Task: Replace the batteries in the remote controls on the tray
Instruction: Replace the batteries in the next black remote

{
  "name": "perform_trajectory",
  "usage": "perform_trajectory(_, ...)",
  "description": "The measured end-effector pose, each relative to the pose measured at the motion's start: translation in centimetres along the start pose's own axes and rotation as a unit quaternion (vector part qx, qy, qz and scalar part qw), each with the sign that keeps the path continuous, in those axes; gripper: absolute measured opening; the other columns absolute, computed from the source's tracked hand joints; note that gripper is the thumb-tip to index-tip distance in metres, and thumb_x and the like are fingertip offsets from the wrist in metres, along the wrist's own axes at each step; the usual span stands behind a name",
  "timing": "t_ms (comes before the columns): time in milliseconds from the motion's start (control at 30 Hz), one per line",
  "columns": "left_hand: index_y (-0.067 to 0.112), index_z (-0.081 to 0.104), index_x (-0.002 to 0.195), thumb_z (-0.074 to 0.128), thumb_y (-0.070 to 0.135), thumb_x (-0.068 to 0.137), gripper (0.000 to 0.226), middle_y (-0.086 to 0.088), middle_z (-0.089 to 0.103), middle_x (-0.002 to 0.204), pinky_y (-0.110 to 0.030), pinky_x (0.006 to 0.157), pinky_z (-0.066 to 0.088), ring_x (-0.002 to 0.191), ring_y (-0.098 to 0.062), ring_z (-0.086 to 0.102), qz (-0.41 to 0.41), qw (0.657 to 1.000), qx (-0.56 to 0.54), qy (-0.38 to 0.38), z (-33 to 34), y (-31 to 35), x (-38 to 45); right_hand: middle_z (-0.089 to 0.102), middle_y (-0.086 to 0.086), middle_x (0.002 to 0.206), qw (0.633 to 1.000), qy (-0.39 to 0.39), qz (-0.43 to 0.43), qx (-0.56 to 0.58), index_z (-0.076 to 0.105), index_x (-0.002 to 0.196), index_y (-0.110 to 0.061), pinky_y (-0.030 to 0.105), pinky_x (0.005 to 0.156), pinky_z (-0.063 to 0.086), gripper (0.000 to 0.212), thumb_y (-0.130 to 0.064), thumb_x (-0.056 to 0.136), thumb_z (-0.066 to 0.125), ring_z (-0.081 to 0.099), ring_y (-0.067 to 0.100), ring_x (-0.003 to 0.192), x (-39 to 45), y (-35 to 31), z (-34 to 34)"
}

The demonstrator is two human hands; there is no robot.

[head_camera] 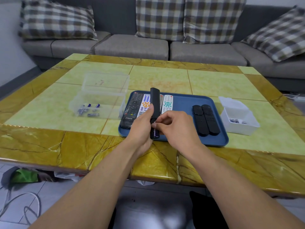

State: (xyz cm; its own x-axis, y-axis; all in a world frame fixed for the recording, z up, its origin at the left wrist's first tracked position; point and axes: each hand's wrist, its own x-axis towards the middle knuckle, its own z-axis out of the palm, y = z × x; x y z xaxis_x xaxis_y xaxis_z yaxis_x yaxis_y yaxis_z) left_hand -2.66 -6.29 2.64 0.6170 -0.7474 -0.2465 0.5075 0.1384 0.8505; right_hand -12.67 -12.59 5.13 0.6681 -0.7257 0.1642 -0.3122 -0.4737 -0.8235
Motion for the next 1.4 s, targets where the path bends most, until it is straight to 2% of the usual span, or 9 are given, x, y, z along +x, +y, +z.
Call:
perform_trajectory(267,0.010,0.070,0.120,0.051,0.040,0.104,0.039,-0.012,0.076,0.111,-0.048,0.100,0.054,0.105,-0.031,0.072,0.006,1.000,0.009,0.003,0.1,-0.1,0.0,0.072,-0.007,0.068,1.000,0.006,-0.003,0.009,0.073,0.078,-0.023,0.038,0.071,0.060,0.011,-0.026,0.080,0.083,0.070,0.007,0.067,-0.2,0.2,0.2)
perform_trajectory(400,0.008,0.069,0.120,0.049,0.040,0.105,0.040,-0.013,0.075,0.115,-0.048,0.103,0.052,0.110,-0.030,0.071,0.007,1.000,0.001,0.000,0.1,-0.1,0.1,0.072,-0.010,0.071,1.000,0.012,-0.006,0.003,0.074,0.084,-0.025,0.026,0.068,0.058,0.010,-0.027,0.080,0.083,0.068,0.001,0.068,-0.3,0.0,0.2)
perform_trajectory(567,0.008,0.068,0.124,0.047,0.035,0.106,0.038,-0.013,0.073,0.120,-0.050,0.108,0.048,0.115,-0.029,0.069,0.007,1.000,-0.006,-0.005,0.2,-0.2,-0.2,0.071,-0.010,0.068,1.000,0.013,-0.014,-0.008,0.074,0.078,-0.024,0.035,0.070,0.059,0.008,-0.027,0.081,0.081,0.068,0.005,0.067,-0.2,0.0,0.3)
perform_trajectory(933,0.004,0.068,0.123,0.048,0.032,0.107,0.038,-0.016,0.074,0.117,-0.054,0.105,0.050,0.112,-0.032,0.070,0.017,0.999,0.003,0.030,0.0,-0.2,-0.5,0.072,-0.007,0.067,1.000,0.008,0.016,-0.005,0.071,0.073,-0.024,0.038,0.071,0.060,0.014,-0.027,0.081,0.081,0.071,0.010,0.067,0.0,-0.5,0.6)
perform_trajectory(1100,0.010,0.073,0.109,0.048,0.040,0.106,0.039,-0.019,0.075,0.112,-0.057,0.106,0.047,0.105,-0.033,0.069,0.010,0.999,-0.007,0.032,0.1,0.6,-0.6,0.074,-0.013,0.077,0.999,-0.033,0.035,0.018,0.068,0.096,-0.031,0.018,0.066,0.051,0.017,-0.023,0.083,0.076,0.068,-0.003,0.073,-0.5,-1.0,0.4)
perform_trajectory(1200,0.003,0.069,0.116,0.044,0.040,0.107,0.044,-0.021,0.073,0.114,-0.050,0.106,0.048,0.107,-0.034,0.068,0.002,0.999,-0.033,0.020,0.2,0.7,-0.5,0.075,-0.005,0.080,0.990,0.026,0.041,0.129,0.073,0.094,-0.027,0.021,0.068,0.055,0.016,-0.013,0.086,0.071,0.073,0.010,0.073,-0.3,-1.6,-0.2)
perform_trajectory(1300,0.001,0.066,0.117,0.047,0.043,0.105,0.047,-0.014,0.075,0.092,-0.049,0.104,0.049,0.090,-0.027,0.070,0.002,0.998,-0.036,0.041,0.4,1.3,-0.7,0.068,0.006,0.076,0.933,0.048,0.123,0.334,0.075,0.095,-0.015,0.028,0.068,0.058,0.024,-0.001,0.093,0.055,0.069,0.020,0.067,0.5,-2.0,-1.9)
perform_trajectory(1333,0.003,0.066,0.116,0.050,0.045,0.103,0.047,-0.009,0.075,0.086,-0.047,0.101,0.052,0.087,-0.025,0.071,0.002,0.998,-0.023,0.053,0.3,1.4,-0.6,0.062,0.006,0.073,0.918,0.026,0.156,0.363,0.074,0.095,-0.011,0.027,0.061,0.054,0.028,0.002,0.094,0.049,0.063,0.018,0.061,0.6,-1.9,-2.2)
perform_trajectory(1400,0.004,0.067,0.113,0.054,0.046,0.101,0.046,-0.007,0.076,0.083,-0.045,0.096,0.056,0.087,-0.024,0.073,-0.008,0.998,-0.017,0.066,0.3,1.6,-0.6,0.050,0.004,0.068,0.917,-0.036,0.195,0.346,0.070,0.088,-0.007,0.024,0.044,0.034,0.034,0.006,0.090,0.038,0.044,0.015,0.051,0.4,-1.6,-2.3)
